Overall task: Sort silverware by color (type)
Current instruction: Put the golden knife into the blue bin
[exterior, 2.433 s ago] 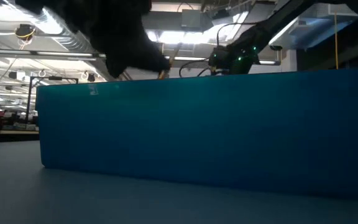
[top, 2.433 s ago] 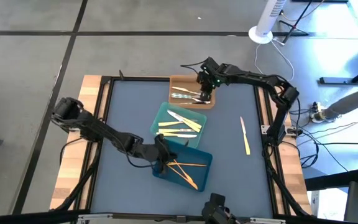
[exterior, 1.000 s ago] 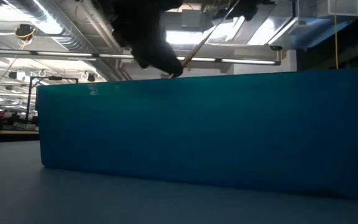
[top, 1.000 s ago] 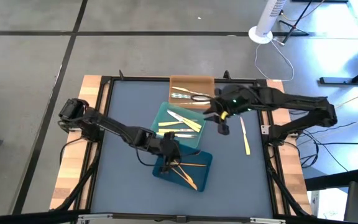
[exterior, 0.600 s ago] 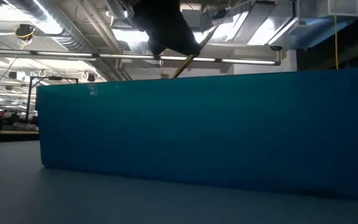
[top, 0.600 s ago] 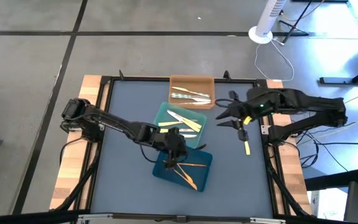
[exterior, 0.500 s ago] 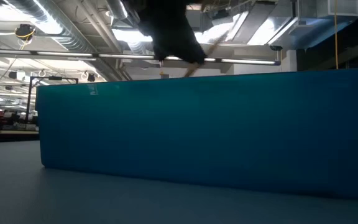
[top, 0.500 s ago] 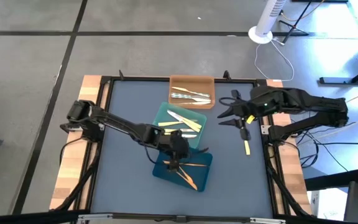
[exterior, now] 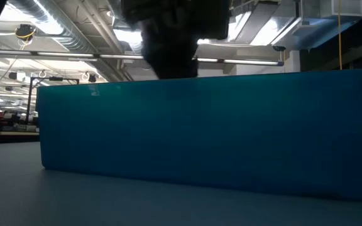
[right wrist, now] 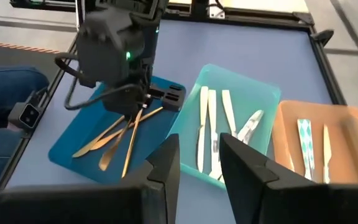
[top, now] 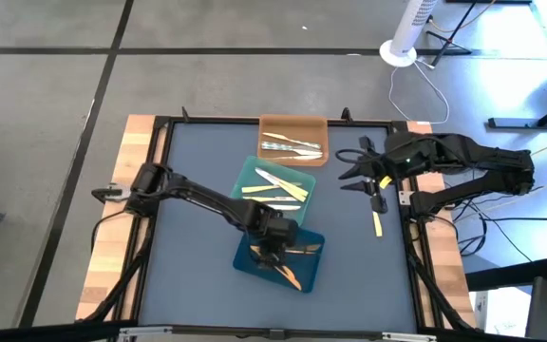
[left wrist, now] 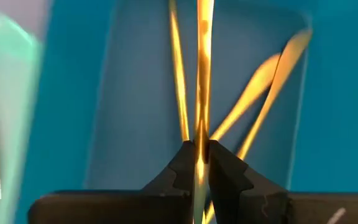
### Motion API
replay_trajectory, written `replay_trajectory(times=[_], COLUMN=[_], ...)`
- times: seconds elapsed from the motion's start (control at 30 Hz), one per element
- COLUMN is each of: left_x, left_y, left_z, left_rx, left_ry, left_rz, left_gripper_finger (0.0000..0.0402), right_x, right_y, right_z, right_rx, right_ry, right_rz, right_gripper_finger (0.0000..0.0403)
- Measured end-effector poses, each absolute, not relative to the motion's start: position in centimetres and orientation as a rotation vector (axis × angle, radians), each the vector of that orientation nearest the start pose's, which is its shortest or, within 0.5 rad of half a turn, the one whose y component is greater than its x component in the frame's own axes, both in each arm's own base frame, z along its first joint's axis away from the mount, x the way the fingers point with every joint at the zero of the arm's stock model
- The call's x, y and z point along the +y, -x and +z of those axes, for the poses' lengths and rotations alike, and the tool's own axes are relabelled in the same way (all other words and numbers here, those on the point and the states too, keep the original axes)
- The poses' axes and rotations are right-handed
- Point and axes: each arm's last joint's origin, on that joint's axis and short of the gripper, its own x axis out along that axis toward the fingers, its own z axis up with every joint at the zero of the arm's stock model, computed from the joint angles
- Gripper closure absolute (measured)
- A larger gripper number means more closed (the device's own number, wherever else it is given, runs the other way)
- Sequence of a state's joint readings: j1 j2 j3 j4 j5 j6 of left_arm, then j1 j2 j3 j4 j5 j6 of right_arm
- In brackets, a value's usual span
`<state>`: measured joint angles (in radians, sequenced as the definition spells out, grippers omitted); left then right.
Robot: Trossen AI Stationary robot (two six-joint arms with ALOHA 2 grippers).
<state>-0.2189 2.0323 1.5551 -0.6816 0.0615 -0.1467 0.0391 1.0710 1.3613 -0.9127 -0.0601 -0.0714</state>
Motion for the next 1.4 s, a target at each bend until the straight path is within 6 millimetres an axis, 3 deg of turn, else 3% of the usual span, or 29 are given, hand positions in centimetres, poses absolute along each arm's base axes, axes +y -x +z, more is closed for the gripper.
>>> replay_trajectory(times=[0.13, 0.33, 0.67, 0.9, 1.2, 1.4], left_x=[-9.4, -9.4, -9.3, -9.3, -9.2, -9.2], left_y=[-40.8, -40.6, -40.7, -40.9, -41.2, -41.2], left_z=[18.0, 17.9, 17.2, 15.5, 15.4, 15.4], left_rx=[1.257, 1.277, 1.301, 1.349, 1.318, 1.315], left_ry=[0.053, 0.061, 0.042, 0.038, 0.0, -0.001], left_rz=[-0.182, -0.193, -0.168, -0.161, -0.114, -0.11], left_gripper_finger=[0.0383, 0.038, 0.0377, 0.0376, 0.0376, 0.0376], right_x=[0.9, 0.7, -0.1, -0.4, -0.4, -0.2], right_y=[-18.6, -17.7, -16.3, -15.8, -15.2, -14.5], right_z=[40.3, 39.3, 37.8, 33.3, 25.7, 22.3], right_rx=[0.672, 0.813, 0.971, 1.038, 1.219, 1.291], right_ry=[0.023, -0.015, -0.123, -0.228, -0.345, -0.426], right_rz=[0.106, 0.038, -0.351, -0.577, -0.734, -0.774], right_gripper_finger=[0.0299, 0.0299, 0.0299, 0.0299, 0.0299, 0.0299])
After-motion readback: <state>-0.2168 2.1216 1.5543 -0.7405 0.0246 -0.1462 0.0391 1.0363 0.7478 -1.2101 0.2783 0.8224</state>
